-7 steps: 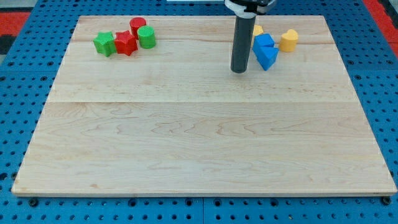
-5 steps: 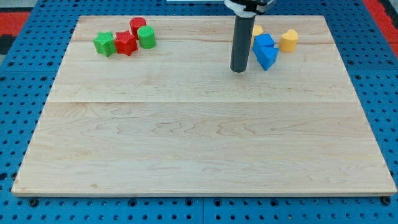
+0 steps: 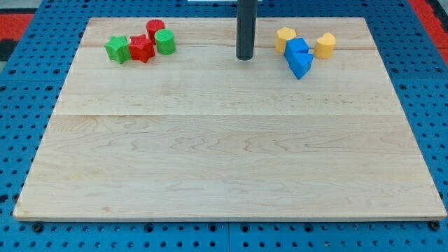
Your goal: Separate the blue cube from the group of blocks
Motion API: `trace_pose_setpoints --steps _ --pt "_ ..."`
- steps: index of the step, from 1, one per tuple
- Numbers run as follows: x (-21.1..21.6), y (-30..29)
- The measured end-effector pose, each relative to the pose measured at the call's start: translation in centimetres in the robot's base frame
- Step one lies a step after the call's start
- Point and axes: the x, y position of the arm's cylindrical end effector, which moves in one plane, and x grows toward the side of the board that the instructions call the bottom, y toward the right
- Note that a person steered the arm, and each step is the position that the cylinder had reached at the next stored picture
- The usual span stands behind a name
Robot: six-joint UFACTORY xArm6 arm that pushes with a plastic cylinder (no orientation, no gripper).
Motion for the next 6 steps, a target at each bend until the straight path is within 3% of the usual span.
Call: trace_pose_setpoints --steps 2,4,6 --pt "1.4 -0.5" --pt "8.7 0.0" --pt "9.4 3.0"
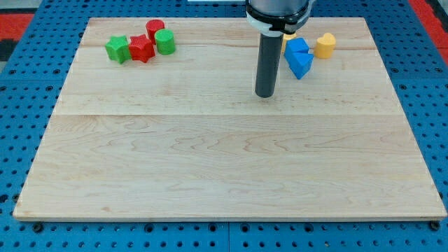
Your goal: Separate the blue cube from the group of blocks
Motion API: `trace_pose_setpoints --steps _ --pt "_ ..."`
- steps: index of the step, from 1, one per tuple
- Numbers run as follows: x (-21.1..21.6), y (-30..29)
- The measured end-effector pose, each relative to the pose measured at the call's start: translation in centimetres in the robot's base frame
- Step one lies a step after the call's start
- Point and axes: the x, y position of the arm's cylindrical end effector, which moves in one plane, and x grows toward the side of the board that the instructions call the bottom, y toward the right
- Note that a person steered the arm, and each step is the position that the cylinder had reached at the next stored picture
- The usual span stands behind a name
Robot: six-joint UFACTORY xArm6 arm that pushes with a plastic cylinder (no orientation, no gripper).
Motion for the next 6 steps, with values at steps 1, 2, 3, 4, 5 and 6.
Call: trace_pose_setpoints --steps 1,2,3,4,5,6 --pt "0.0 2.9" --pt "-1.3 7.4" --pt "-2.7 12.6" --pt "-6.0 13.5" --pt "-9.1 13.5" --pt "-11.0 13.5"
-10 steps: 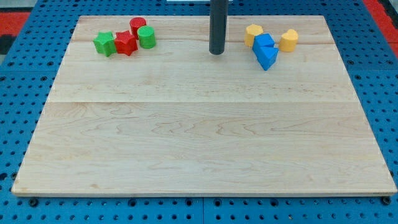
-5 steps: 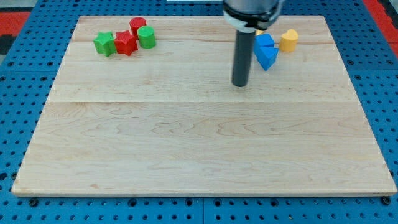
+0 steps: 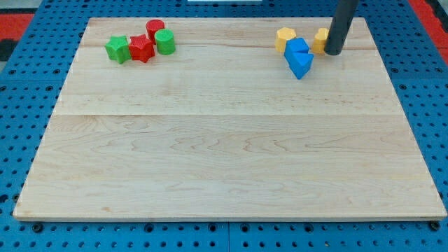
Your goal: Separate the blue cube from the group of blocks
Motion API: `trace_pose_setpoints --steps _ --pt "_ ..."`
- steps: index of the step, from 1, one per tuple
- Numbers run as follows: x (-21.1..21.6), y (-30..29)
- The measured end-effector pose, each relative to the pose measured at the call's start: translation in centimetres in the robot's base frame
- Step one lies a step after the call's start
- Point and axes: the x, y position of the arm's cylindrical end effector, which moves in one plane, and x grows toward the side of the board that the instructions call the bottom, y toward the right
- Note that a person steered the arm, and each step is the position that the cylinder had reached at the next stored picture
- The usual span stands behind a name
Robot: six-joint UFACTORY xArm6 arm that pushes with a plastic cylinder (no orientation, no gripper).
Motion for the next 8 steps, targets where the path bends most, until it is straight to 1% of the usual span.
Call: trace_pose_setpoints --steps 1,2,3,5,6,7,8 --pt "-0.6 -0.8" --pt "-0.2 -6.1" --pt "0.8 -9.3" --pt "0.8 -9.5" --pt "1.1 -13.1" --pt "2.5 -20.3" --pt "4.5 -19.8"
